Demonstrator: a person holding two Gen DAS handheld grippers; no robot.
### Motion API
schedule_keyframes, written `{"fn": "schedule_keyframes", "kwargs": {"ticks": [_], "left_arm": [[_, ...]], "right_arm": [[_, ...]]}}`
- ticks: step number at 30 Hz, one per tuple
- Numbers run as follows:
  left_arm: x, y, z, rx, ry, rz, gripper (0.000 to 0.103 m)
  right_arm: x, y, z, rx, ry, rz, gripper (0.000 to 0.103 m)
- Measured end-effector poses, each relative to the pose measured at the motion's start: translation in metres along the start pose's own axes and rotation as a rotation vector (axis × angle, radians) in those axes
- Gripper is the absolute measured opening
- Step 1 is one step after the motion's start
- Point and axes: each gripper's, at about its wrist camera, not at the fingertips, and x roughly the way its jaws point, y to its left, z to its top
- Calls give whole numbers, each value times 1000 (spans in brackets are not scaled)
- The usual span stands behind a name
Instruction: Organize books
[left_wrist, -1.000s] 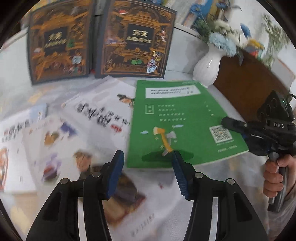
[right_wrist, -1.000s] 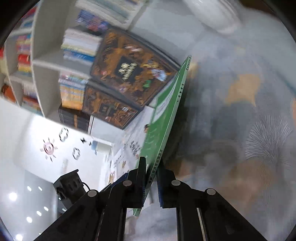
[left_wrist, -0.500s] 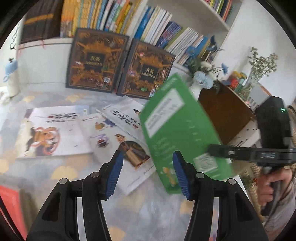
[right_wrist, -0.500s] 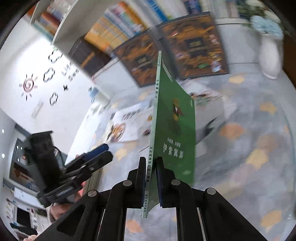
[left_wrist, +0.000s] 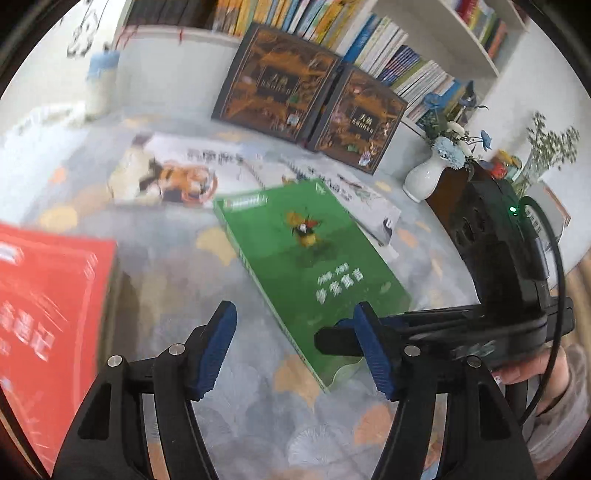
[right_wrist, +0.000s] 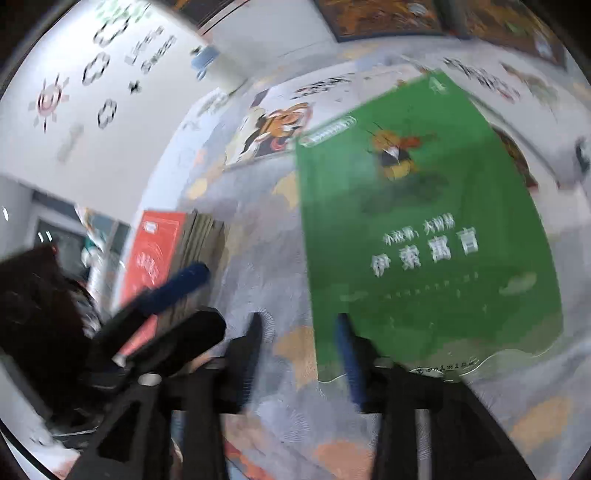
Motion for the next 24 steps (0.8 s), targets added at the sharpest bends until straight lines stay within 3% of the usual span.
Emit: {"fn": "schedule_keyframes", "kwargs": {"ticks": [4,7,11,16,24], "left_arm": [[20,-6,-5,10,25,45,64],[40,-14,-8,5,47,56,64],[68,-17,-10,2,68,110,64],[74,-16,-14,24,-24,83,75],[74,-19,-14,28,-20,56,86]], "right_arm": [[-31,-24,-6,-31,-152,-36,56],[-50,-55,-4,-27,-275,-129,69],[-43,-94,2,-26,-316,-267,70],[-39,-112,-13,-24,-454,-88,81],[-41,-115,-13,6,-470,16,83]]}}
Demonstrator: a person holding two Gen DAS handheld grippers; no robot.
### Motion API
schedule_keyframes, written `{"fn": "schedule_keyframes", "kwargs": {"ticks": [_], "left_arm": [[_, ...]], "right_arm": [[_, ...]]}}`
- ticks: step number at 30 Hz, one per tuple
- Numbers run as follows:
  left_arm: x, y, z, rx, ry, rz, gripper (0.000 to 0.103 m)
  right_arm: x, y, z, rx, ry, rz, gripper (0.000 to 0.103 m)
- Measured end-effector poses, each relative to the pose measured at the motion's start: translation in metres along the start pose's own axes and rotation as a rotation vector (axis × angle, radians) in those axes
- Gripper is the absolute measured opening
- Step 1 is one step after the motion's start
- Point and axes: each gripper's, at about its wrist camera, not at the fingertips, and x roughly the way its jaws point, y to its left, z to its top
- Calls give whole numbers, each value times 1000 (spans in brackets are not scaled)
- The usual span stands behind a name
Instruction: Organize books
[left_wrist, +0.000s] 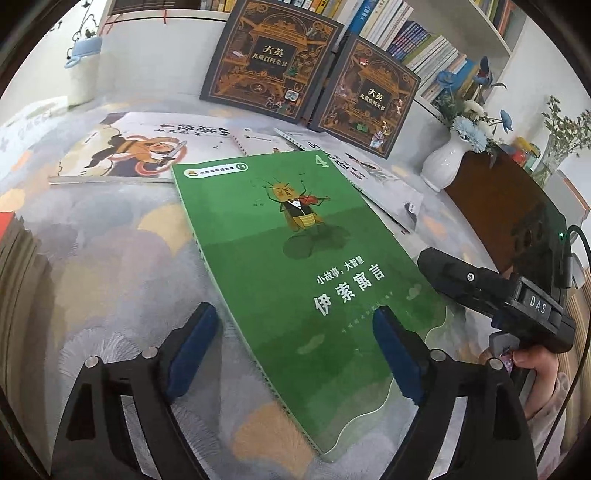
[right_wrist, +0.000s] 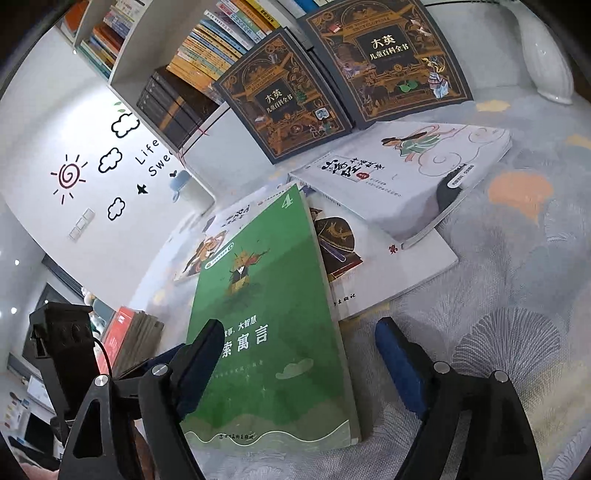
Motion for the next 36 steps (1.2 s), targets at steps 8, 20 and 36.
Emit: {"fn": "schedule_keyframes", "kwargs": {"ticks": [8,20,36], "left_arm": [[-1,2,0,-12,-3,-22,87],[-1,1,0,-8,0,-29,92],[-1,-1,-1,-12,0,-40,93]], "right_arm": [[0,4,-1,-6,1,-6,83],[2,3,-1,-13,6,-3,86],[2,3,-1,-14,8,-1,86]]}}
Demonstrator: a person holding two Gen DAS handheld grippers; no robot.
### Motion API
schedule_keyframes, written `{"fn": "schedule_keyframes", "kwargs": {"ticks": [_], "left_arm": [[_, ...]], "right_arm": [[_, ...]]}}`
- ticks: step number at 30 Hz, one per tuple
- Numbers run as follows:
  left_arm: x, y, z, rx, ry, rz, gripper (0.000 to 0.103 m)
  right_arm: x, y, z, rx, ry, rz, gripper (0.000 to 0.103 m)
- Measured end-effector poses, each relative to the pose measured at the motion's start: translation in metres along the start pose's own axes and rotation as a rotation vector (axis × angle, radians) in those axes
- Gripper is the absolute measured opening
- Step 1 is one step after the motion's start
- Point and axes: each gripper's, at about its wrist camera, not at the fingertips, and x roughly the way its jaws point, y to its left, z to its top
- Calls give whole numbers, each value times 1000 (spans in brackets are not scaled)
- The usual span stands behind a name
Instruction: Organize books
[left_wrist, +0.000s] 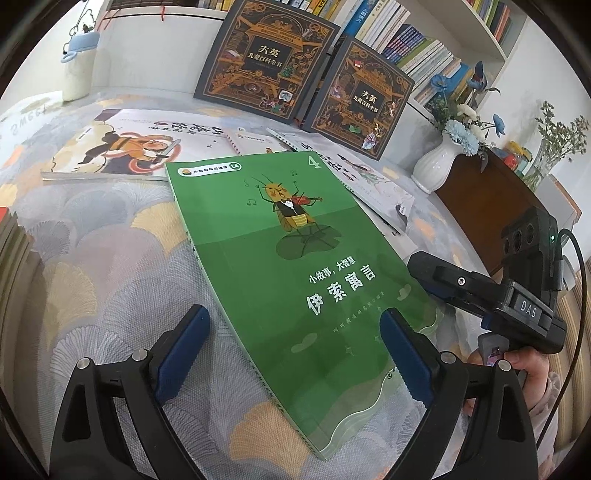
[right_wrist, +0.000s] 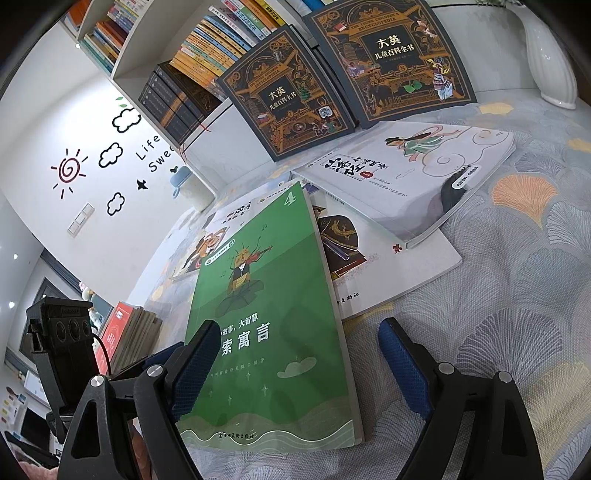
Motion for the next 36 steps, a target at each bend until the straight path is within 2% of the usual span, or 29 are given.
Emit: {"fn": "schedule_keyframes", "kwargs": {"ticks": [12,15,17,20,22,25,28,30,33,34,35,36], "left_arm": [[3,-3,1,25,15,10,94],[4,-10,0,104,59,28,94],[1,-11,-3,116,74,27,93],[-7,-14,-11,129,110,44,93],[-19,-14,-24,135,130,10,93],[-43,-12,-46,154,163,-26,91],[-65,-1,-60,105,183,-59,77],[-72,13,-61,55,177,-63,47],[-69,36,-55,-70,191,-140,43],[-67,40,-53,-100,197,-157,43],[-65,40,-51,-97,198,-159,42],[-64,38,-51,-87,196,-153,42]], "right_arm": [[1,3,-1,-18,18,0,87],[2,12,-3,-47,72,26,88],[4,24,-7,-61,120,50,90],[5,41,-19,-120,160,-8,90],[-1,47,-31,-141,184,-10,90],[-18,50,-54,-110,247,75,90],[-37,47,-78,-47,344,212,89],[-41,40,-82,-23,360,252,85],[-35,18,-71,44,386,326,71],[-32,15,-68,51,398,334,62],[-27,10,-62,48,417,339,54],[-22,8,-59,45,429,342,51]]}}
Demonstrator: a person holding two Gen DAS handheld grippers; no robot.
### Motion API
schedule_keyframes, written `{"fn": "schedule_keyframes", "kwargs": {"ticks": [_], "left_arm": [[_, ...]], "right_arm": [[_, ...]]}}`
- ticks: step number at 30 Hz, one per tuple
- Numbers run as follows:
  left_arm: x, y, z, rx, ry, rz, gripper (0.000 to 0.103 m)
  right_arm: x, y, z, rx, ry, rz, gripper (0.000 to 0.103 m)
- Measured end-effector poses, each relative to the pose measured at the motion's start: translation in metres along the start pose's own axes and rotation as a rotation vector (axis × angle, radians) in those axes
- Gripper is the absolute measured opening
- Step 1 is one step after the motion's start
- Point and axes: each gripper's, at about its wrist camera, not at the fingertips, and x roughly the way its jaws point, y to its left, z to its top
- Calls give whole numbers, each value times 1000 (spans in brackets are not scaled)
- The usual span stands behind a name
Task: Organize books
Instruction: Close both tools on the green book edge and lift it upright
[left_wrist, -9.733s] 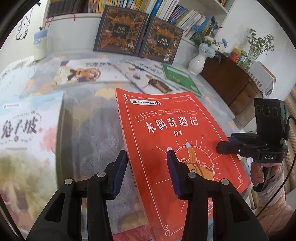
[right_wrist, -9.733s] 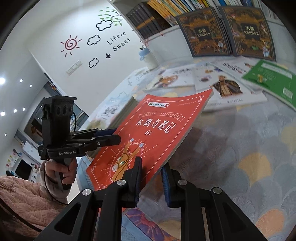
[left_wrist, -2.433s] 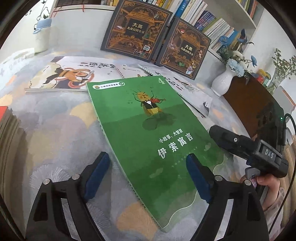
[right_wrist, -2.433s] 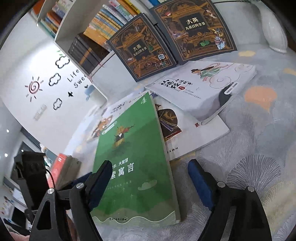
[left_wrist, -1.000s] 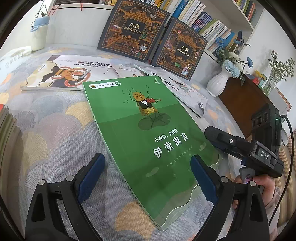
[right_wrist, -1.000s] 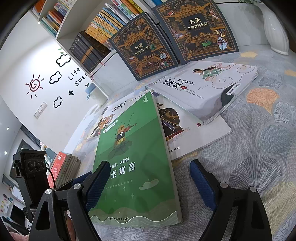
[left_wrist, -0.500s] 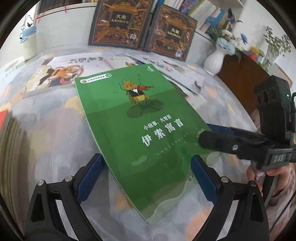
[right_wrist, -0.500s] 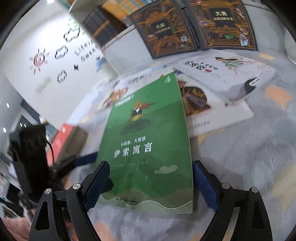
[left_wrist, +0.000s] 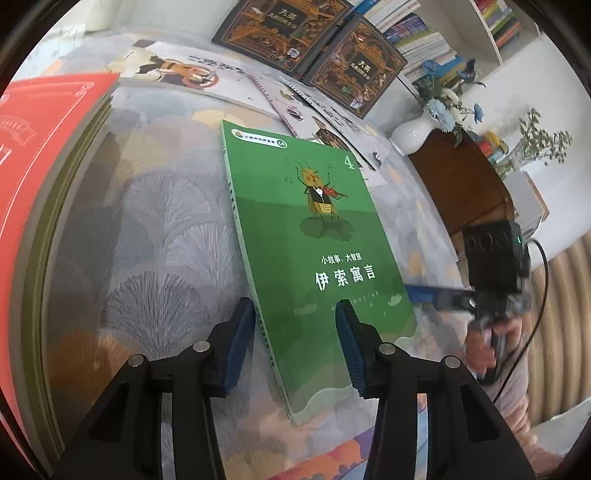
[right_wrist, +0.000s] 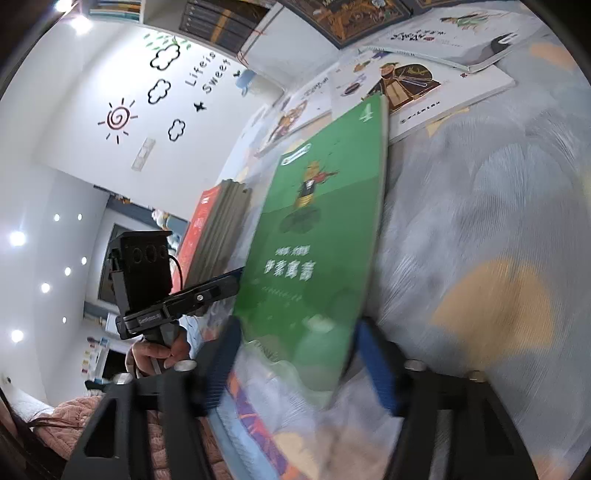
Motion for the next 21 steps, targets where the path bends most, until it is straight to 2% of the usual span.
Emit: {"fn": "schedule_keyframes", "kwargs": {"ticks": [3,4,7,8,10,13,18,21], "left_arm": [[3,-6,0,23,-4,30,40],[3,-6,1,25,-4,37,39],[5,-7,4,41,-16,56,38],[6,-7,4,47,-21,65,37],[7,-9,5,68,-35,91,33],[8,-12,6,76,-45,122,31],[7,-16,7,73,-52,154,31],[4,-16,8,66,-50,149,31]], "right_arm": [[8,-8,19,-1,38,45,46],[11,-11,24,0,42,48,40],[18,-20,34,-12,40,18,9],[16,-26,34,1,28,52,7],[11,-31,29,0,-5,93,6],[10,-20,22,-63,-52,18,7],[10,-2,15,-79,-116,-92,16],[7,7,11,-74,-120,-121,16]]}}
